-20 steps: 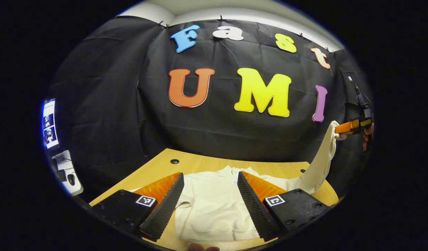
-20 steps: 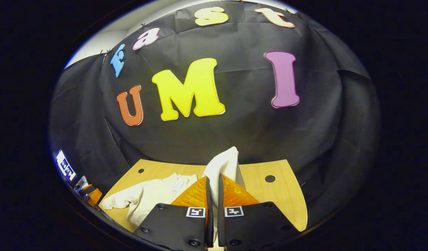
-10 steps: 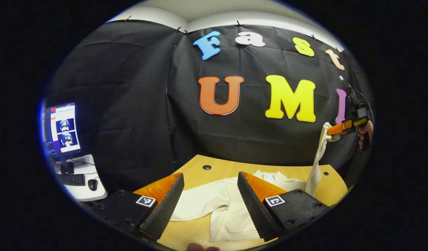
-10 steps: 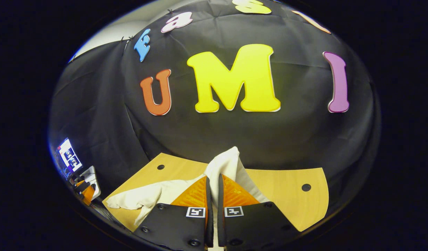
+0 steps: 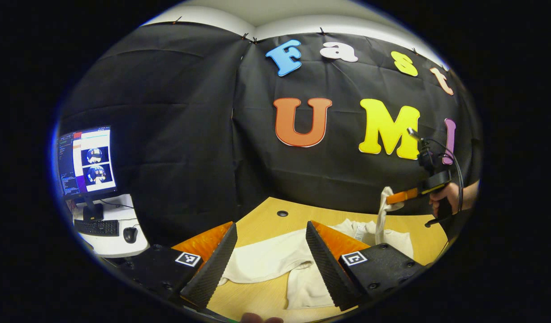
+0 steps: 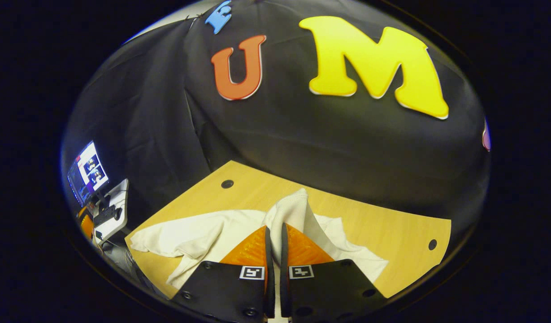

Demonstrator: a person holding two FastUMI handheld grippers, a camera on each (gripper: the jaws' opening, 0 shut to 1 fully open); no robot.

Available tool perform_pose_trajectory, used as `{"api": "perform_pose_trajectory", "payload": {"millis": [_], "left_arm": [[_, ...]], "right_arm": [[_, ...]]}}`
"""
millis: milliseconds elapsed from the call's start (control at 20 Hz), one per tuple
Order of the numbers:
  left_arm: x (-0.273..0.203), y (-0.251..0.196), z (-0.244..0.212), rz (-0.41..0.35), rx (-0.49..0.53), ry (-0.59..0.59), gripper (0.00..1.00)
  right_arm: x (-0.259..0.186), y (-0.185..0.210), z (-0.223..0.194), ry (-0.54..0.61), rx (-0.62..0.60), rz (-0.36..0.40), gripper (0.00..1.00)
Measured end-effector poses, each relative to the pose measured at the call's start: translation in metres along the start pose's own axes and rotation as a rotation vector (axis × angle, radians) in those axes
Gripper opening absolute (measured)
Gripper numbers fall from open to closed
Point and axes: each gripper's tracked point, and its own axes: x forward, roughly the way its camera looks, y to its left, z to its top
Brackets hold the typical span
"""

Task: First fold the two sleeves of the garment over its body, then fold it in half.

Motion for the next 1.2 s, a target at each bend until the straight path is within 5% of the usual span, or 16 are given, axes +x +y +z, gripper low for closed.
{"api": "perform_pose_trajectory", "payload": {"millis": [500, 800, 1050, 1150, 1200], "left_arm": [[0.006, 0.024, -0.008, 0.011, 0.007, 0.018, 0.98], [0.016, 0.038, -0.020, 0.023, 0.000, 0.049, 0.98], [0.025, 0.055, -0.028, 0.046, 0.022, 0.050, 0.98], [0.026, 0.059, -0.027, 0.049, 0.025, 0.041, 0.98], [0.026, 0.060, -0.028, 0.047, 0.025, 0.039, 0.98]], "right_arm": [[0.128, 0.052, -0.057, 0.088, -0.077, -0.066, 0.04], [0.162, 0.068, -0.091, 0.182, -0.066, -0.086, 0.14], [0.151, 0.097, -0.074, 0.126, -0.042, -0.015, 0.34], [0.137, 0.103, -0.065, 0.097, -0.057, 0.003, 0.57], [0.127, 0.106, -0.059, 0.077, -0.059, 0.009, 0.61]]}}
